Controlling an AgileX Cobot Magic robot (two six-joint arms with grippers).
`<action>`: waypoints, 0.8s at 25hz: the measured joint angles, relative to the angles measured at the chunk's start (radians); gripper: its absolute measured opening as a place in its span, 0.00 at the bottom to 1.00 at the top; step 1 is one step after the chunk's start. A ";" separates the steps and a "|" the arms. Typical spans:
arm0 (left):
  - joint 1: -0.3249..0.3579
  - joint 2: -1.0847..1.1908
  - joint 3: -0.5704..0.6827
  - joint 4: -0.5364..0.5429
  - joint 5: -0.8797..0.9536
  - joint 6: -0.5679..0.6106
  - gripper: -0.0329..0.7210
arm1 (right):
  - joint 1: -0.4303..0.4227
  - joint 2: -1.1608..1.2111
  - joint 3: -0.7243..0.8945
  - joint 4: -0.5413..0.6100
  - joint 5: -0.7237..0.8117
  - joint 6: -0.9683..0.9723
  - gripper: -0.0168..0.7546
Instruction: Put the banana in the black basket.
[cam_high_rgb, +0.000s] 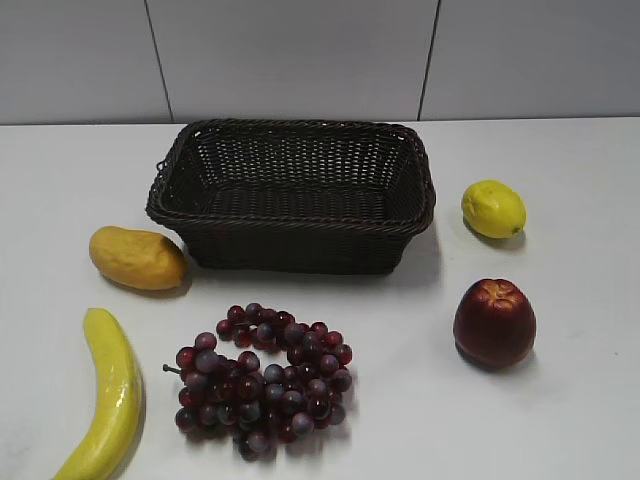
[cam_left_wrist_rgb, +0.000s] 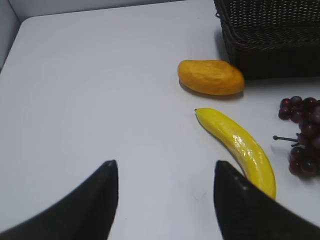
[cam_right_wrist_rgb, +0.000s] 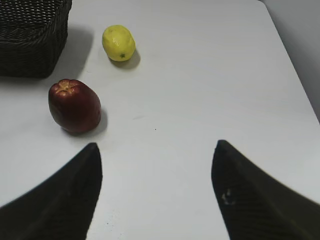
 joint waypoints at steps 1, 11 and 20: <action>0.000 0.000 0.000 0.000 0.000 0.000 0.82 | 0.000 0.000 0.000 0.000 0.000 0.000 0.70; 0.000 0.124 -0.013 -0.087 -0.004 0.000 0.82 | 0.000 0.000 0.000 0.000 0.000 0.000 0.70; 0.000 0.543 -0.113 -0.050 -0.108 0.047 0.82 | 0.000 0.000 0.000 0.000 0.000 0.000 0.70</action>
